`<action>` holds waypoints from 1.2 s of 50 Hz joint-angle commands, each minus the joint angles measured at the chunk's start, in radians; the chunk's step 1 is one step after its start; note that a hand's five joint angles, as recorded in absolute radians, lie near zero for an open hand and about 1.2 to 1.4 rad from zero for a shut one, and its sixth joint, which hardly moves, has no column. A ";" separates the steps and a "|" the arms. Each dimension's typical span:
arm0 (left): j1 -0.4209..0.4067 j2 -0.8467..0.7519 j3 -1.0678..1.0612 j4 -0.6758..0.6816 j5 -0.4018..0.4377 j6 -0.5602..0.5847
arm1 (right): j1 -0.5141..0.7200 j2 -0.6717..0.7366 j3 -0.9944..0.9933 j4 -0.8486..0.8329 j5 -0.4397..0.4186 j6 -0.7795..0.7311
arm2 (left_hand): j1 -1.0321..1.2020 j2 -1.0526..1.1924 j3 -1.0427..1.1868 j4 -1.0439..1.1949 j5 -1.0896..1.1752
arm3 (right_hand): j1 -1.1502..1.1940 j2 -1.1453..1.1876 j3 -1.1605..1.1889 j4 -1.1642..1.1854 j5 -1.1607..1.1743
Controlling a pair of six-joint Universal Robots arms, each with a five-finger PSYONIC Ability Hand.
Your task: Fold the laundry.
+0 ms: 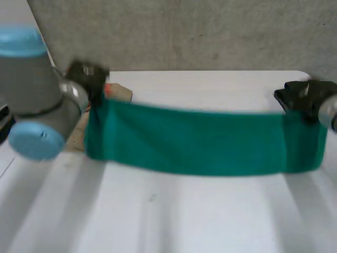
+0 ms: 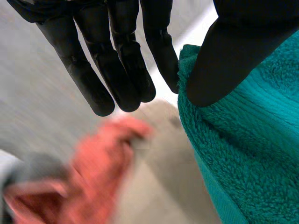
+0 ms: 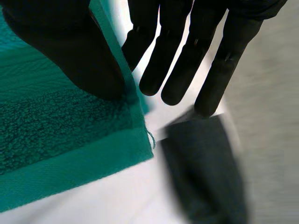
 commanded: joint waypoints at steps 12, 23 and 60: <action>0.040 -0.077 0.704 0.138 -0.111 -0.193 | 0.071 -0.061 -0.391 -0.581 0.139 0.543 | 0.251 0.200 0.205 0.198 0.247 | 0.248 0.216 0.210 0.199 0.210; 0.057 -0.072 0.431 0.127 -0.123 -0.289 | 0.071 -0.030 -0.225 -0.579 0.093 0.512 | 0.251 0.200 0.205 0.198 0.247 | 0.248 0.216 0.210 0.199 0.210; 0.003 0.409 -0.635 -0.217 0.065 0.029 | -0.324 -0.398 0.490 0.247 -0.231 -0.367 | 0.251 0.200 0.205 0.198 0.247 | 0.248 0.216 0.210 0.199 0.210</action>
